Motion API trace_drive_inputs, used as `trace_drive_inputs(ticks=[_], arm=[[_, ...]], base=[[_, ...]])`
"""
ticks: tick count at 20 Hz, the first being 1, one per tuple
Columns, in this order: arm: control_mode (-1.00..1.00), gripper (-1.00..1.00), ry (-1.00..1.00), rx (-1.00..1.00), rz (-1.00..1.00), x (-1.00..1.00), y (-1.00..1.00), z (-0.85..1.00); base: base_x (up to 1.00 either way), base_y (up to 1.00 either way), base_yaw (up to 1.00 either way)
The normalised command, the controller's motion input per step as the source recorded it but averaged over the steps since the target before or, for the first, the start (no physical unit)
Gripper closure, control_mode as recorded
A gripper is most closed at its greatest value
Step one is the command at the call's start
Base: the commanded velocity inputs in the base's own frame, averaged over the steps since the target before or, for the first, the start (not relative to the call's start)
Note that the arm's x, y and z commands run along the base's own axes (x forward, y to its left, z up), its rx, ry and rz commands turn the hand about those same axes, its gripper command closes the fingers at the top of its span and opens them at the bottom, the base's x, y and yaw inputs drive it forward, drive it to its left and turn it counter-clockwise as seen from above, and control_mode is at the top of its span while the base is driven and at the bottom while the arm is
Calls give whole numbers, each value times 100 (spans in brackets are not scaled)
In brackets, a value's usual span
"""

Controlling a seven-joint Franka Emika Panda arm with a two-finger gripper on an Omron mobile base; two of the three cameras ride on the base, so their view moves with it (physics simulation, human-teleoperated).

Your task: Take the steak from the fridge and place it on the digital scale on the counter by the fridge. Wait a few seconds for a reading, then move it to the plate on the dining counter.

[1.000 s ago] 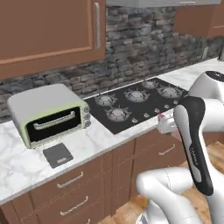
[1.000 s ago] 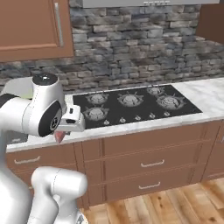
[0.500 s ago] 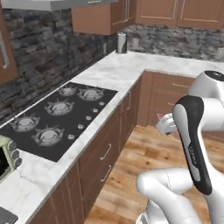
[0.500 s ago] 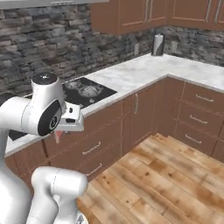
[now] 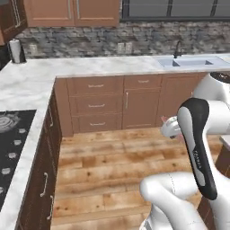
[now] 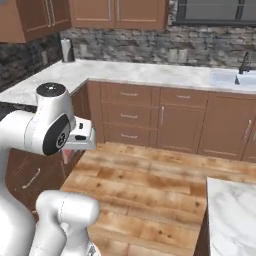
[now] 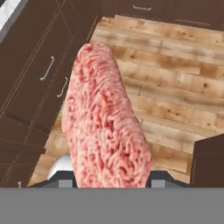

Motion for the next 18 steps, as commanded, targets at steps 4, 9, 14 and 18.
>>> trace_drive_inputs(ticks=[4, 9, 14, 18], arm=[[100, 100, 0, 0, 0, 0, 0, 0], [100, 100, 0, 0, 0, 0, 0, 0], [100, 100, 0, 0, 0, 0, 0, 0], [100, 100, 0, 0, 0, 0, 0, 0]], base=[[10, -15, -81], [62, 16, -64], [100, 23, -47], [89, 18, -45]])
